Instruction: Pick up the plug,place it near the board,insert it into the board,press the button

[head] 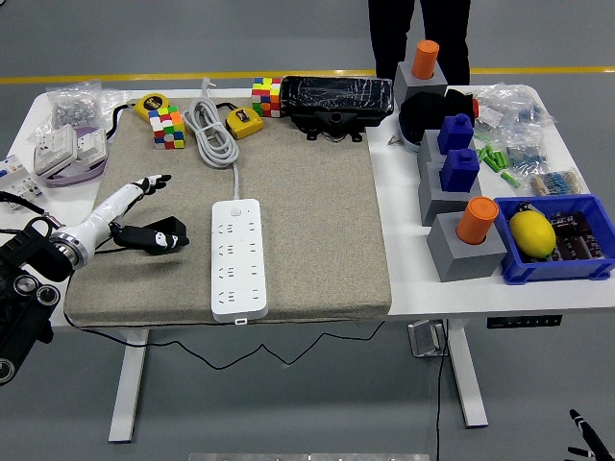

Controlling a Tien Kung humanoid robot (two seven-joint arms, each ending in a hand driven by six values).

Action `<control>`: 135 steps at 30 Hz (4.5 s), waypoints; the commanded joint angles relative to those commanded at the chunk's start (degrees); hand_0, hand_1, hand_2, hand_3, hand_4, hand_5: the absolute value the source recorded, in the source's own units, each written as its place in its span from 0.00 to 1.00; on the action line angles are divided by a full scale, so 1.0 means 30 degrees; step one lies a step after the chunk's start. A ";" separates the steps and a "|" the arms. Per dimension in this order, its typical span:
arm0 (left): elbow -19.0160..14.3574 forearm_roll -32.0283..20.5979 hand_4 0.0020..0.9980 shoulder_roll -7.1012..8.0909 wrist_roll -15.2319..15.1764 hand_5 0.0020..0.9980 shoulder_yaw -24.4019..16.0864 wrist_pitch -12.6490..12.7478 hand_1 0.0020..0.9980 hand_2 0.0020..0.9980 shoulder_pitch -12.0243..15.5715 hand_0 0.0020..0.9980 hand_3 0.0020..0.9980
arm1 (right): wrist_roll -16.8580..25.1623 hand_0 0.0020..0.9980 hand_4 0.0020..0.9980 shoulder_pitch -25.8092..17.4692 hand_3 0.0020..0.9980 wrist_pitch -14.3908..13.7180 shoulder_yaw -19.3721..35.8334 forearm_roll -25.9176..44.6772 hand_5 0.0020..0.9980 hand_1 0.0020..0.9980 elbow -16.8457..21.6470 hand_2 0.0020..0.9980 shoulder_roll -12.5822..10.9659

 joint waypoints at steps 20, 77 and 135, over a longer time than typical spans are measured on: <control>0.1328 0.1190 1.00 -0.0338 -0.0294 0.06 0.0216 0.1498 0.94 0.90 -0.0235 0.94 0.88 | 0.0005 0.84 1.00 0.0044 0.77 -0.0005 0.0138 -0.0074 0.94 0.75 0.0000 0.72 0.0018; 0.2232 0.2214 0.96 -0.0747 0.0042 0.00 0.0352 0.3546 0.58 0.56 -0.0068 0.54 0.56 | -0.0012 0.84 1.00 0.0031 0.77 -0.0008 0.0135 -0.0154 0.95 0.75 0.0000 0.72 -0.0027; -0.0435 0.1112 0.76 -0.0645 -0.0629 0.00 0.0274 0.3823 0.51 0.47 0.0182 0.32 0.53 | -0.0012 0.84 1.00 0.0077 0.77 0.0013 0.0092 -0.0133 0.95 0.75 0.0000 0.71 -0.0025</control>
